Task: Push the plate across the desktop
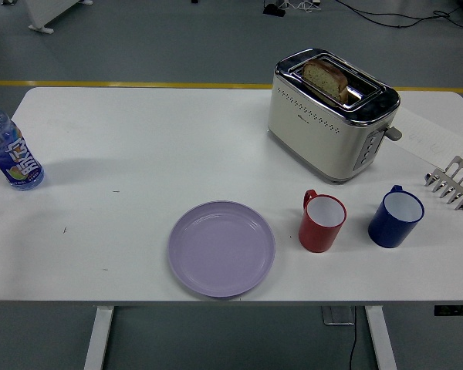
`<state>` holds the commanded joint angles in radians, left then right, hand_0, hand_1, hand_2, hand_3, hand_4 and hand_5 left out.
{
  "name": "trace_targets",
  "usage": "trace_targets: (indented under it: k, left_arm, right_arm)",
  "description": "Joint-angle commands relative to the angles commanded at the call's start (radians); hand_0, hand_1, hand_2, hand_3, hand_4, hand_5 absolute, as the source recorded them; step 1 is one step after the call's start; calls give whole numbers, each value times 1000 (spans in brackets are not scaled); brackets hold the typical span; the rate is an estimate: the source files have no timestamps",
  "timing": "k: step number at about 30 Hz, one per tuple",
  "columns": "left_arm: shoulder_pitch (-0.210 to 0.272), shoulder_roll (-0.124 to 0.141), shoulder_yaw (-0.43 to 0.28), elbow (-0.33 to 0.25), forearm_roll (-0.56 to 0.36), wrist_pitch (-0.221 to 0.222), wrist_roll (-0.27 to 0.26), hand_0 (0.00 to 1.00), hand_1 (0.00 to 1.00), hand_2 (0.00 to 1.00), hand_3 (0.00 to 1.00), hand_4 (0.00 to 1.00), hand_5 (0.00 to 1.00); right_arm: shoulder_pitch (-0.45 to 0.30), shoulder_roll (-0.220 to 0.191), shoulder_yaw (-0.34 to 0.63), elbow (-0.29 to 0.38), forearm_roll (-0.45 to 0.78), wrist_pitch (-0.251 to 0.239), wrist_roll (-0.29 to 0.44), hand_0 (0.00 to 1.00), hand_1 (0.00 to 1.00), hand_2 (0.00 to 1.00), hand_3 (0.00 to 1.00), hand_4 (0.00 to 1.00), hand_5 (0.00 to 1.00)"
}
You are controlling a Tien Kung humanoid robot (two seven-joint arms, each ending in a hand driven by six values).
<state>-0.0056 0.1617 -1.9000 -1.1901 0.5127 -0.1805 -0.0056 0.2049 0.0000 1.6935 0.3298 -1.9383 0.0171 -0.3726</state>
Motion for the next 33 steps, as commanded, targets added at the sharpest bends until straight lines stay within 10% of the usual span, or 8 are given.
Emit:
trace_targets:
  k: [33]
  left_arm:
    - [13,-11,16,9,-3,8,-4,577,665,635,613,513,998]
  right_arm:
    - [-23,0,1,3,0,-2,-4,569,529,610,586,74,519]
